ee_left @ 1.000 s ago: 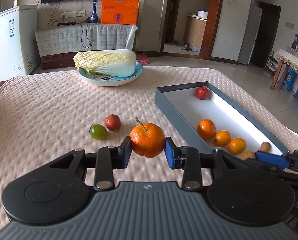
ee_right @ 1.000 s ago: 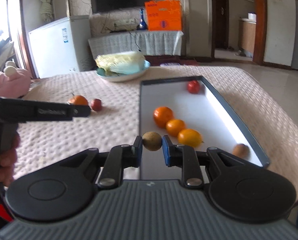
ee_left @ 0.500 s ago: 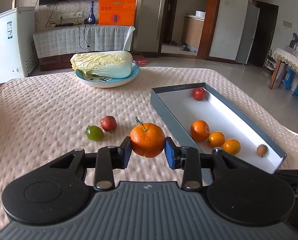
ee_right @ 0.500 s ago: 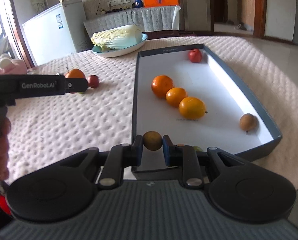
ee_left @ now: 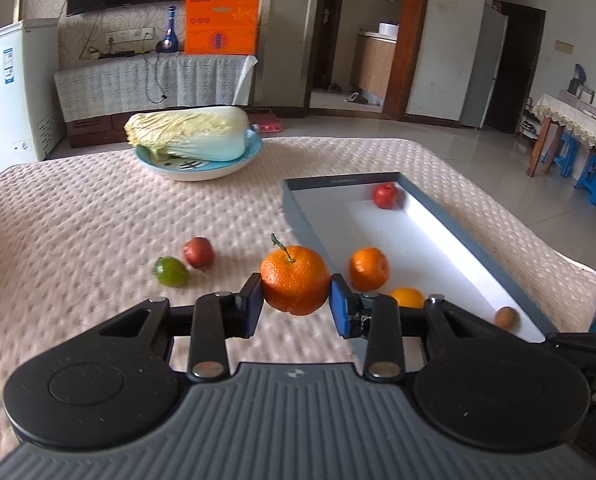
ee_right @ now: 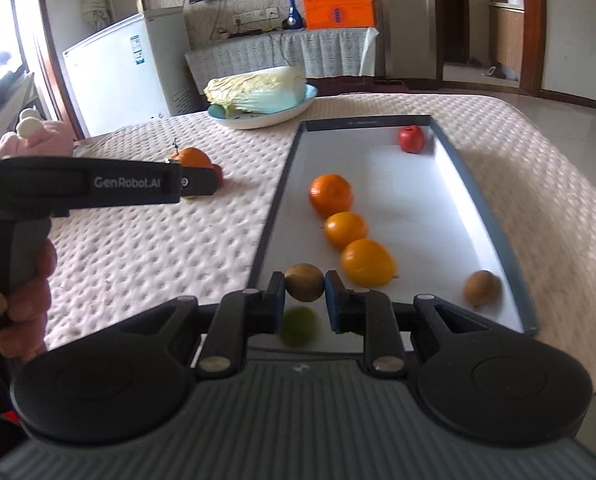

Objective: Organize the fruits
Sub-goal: 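Carry the tangerine and the small brown fruit over the grey box with both tools, then open the left gripper to drop the tangerine while the right drops the brown fruit into the box, then move both tools back toward the green lime and red apple on the bed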

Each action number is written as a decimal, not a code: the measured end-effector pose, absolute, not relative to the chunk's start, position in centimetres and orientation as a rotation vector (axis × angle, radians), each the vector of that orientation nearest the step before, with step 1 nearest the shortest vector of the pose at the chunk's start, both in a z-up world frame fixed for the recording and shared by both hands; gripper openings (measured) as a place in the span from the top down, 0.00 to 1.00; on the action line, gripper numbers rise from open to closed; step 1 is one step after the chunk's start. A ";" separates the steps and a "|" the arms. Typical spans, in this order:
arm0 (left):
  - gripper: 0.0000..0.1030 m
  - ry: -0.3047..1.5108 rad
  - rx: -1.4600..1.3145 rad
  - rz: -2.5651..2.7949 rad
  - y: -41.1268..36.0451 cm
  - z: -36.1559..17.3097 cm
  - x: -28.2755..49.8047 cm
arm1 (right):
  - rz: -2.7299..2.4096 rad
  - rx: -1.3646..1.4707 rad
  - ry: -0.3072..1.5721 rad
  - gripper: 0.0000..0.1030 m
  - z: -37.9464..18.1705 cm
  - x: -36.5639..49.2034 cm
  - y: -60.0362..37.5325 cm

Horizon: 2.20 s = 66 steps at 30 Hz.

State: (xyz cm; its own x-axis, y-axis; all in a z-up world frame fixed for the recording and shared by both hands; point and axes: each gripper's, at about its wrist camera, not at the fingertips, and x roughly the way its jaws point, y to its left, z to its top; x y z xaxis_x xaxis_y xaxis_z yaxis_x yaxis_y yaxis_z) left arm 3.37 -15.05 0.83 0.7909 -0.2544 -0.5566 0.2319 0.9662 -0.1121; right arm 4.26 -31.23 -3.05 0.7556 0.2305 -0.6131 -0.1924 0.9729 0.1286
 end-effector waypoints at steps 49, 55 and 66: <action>0.41 0.569 -0.034 -0.302 -20.0 0.3 4.8 | 0.082 0.146 0.623 0.74 -3.3 7.4 -37.1; 0.41 0.569 -0.051 -0.259 -17.9 0.5 4.9 | 0.098 0.156 0.583 0.74 -2.6 7.2 -35.8; 0.41 0.580 -0.060 -0.189 -13.6 0.3 5.0 | 0.201 0.112 0.532 0.74 -1.5 7.2 -30.7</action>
